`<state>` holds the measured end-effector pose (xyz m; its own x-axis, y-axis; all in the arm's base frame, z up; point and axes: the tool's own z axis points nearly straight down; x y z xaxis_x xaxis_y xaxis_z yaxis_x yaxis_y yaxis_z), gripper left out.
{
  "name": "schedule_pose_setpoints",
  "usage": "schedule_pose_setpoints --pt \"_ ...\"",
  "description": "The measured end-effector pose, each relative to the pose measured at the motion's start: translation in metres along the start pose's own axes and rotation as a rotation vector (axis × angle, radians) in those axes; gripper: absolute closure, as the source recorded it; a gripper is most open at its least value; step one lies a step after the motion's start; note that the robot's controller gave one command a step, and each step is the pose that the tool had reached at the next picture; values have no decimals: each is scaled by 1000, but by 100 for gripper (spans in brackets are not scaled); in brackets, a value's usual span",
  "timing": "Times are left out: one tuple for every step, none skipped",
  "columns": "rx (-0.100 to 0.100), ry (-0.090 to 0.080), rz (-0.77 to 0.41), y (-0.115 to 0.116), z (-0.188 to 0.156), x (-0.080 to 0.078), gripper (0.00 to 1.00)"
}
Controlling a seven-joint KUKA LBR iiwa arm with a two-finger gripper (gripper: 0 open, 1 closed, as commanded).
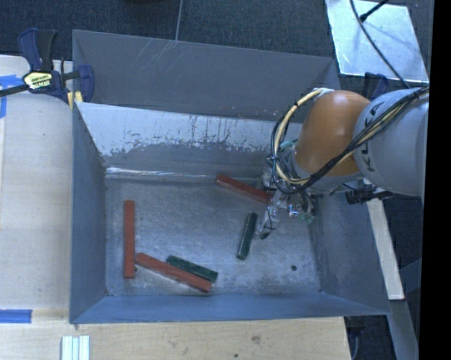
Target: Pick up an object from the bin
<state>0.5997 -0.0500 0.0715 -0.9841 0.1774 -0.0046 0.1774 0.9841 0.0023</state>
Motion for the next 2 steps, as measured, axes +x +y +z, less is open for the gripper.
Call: schedule_pose_setpoints --pt "1 -1 1 -1 0 -1 100" --pt "3 -5 -444 -39 -140 -1 100"
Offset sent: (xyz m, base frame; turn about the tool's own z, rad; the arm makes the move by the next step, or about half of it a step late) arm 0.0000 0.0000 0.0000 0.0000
